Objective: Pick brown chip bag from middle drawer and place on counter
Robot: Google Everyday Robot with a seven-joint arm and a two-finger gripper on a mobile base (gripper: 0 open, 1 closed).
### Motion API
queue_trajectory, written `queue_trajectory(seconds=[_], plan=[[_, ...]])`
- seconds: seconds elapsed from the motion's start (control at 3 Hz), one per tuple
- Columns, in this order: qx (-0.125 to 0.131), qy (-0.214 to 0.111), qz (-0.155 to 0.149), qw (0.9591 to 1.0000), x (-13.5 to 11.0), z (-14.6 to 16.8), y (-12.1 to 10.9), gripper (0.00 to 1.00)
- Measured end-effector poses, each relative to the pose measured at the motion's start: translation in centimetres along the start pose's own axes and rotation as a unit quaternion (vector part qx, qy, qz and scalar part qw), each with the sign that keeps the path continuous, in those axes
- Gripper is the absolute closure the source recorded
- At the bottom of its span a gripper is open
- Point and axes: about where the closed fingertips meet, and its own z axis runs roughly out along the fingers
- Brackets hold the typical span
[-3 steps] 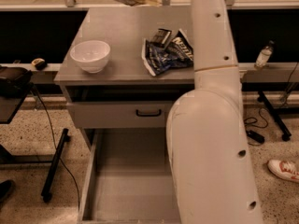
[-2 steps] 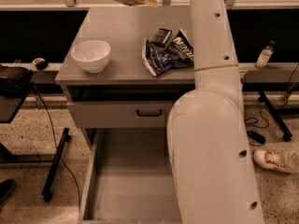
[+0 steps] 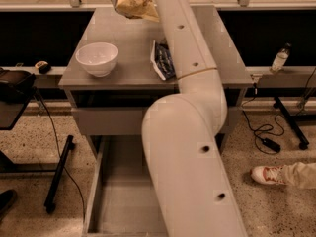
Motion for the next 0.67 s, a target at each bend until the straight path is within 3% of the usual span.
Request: queue_trajectory(seconds=[0.33,0.67], plan=[[-0.001,0.046,0.013,0.9988,1.6,3.9,2.4,0.59],[-0.028,0.033,0.041,0.9982,2.4,4.9,4.4,0.35]])
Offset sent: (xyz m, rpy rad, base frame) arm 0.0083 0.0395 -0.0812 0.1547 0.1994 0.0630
